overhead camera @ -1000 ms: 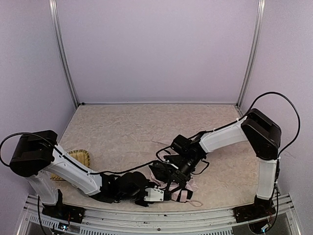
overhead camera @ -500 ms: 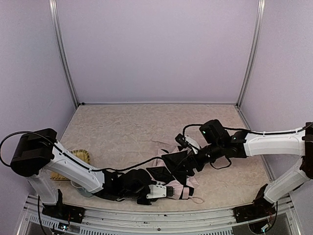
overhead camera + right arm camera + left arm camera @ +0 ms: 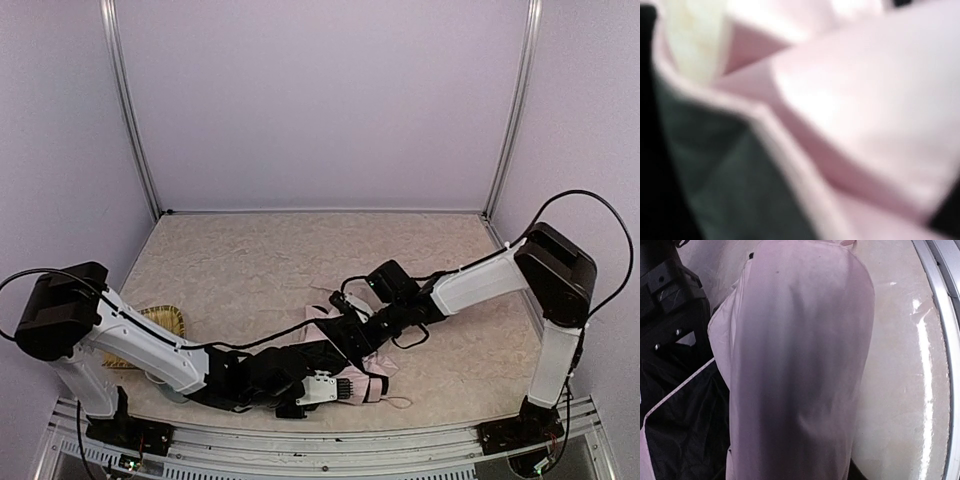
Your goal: Put away the umbrella
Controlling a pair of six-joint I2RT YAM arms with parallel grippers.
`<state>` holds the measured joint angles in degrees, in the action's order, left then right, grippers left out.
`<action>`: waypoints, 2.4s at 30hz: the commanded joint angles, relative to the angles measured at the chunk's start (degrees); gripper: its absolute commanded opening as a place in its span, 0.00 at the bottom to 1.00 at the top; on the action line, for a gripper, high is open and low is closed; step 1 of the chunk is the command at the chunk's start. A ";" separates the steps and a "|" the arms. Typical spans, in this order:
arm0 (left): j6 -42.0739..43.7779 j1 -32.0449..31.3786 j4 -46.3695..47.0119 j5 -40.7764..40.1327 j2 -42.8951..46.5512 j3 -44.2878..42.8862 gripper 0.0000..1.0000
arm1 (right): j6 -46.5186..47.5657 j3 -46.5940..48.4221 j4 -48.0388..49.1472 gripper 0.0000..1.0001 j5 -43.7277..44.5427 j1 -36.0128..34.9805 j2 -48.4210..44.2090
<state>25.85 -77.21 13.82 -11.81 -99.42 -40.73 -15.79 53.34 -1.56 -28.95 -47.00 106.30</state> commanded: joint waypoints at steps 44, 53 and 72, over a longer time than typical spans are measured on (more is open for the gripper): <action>-13.87 20.26 -33.73 50.51 -18.82 -19.57 0.06 | 37.13 -19.53 -4.46 0.75 43.28 -29.86 -36.04; -12.87 20.26 -35.01 52.10 -20.06 -20.15 0.06 | 43.40 -16.17 -0.71 0.85 56.00 -30.16 -18.57; -18.11 25.13 -15.81 52.31 -9.06 -15.64 0.58 | 36.23 -8.87 -13.72 0.26 45.96 -29.99 -8.44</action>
<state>13.02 -54.61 -8.32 42.68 -112.86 -61.45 21.96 44.97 -7.70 26.02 -77.45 96.03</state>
